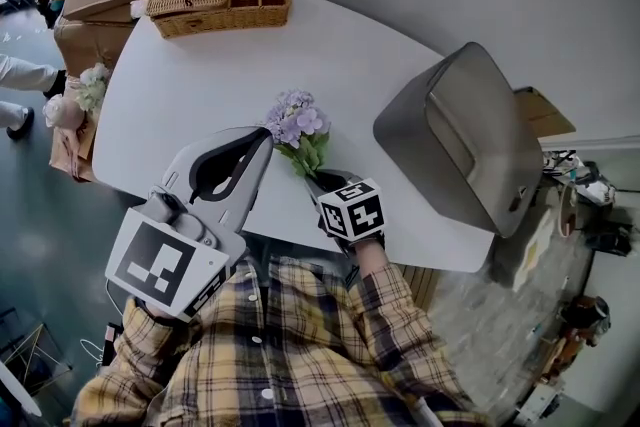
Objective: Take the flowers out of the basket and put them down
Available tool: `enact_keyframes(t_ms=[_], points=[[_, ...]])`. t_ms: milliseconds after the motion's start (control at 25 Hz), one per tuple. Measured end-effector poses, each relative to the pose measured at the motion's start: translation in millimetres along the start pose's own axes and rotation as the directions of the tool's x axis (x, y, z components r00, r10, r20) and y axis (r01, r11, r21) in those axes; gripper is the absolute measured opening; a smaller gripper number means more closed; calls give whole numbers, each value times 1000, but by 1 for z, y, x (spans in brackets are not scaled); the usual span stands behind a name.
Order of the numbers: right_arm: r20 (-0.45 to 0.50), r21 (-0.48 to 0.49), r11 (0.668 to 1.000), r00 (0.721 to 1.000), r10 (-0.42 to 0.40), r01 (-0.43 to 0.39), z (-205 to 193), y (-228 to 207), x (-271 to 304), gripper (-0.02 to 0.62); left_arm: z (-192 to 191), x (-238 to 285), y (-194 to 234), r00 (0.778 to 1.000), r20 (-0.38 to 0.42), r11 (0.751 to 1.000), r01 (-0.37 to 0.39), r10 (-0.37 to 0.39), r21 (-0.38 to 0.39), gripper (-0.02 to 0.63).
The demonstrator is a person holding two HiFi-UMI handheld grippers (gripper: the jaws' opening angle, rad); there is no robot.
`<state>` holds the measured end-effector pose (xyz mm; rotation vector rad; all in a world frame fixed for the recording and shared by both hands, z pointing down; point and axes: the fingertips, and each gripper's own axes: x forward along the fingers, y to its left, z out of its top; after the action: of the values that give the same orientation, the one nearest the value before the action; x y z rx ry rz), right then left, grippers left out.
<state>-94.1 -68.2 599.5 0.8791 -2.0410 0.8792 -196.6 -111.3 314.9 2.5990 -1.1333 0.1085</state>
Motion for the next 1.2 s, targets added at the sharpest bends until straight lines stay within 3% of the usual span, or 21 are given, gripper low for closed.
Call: enact_keyframes(t_ms=[480, 760, 960, 1200], points=[[-36, -22, 1000, 999, -7, 6, -10, -3, 15, 69, -1, 4, 3, 1000, -2, 1000, -14, 14, -6, 11], [-11, -12, 1000, 1000, 13, -13, -7, -3, 6, 107, 0, 12, -3, 1000, -5, 1000, -12, 12, -5, 11], [57, -26, 1000, 998, 17, -16, 10, 0, -19, 103, 4, 22, -14, 1000, 1, 1000, 7, -7, 0, 11], [245, -69, 998, 969, 21, -4, 63, 8, -87, 87, 20, 40, -41, 998, 25, 998, 53, -54, 17, 11]])
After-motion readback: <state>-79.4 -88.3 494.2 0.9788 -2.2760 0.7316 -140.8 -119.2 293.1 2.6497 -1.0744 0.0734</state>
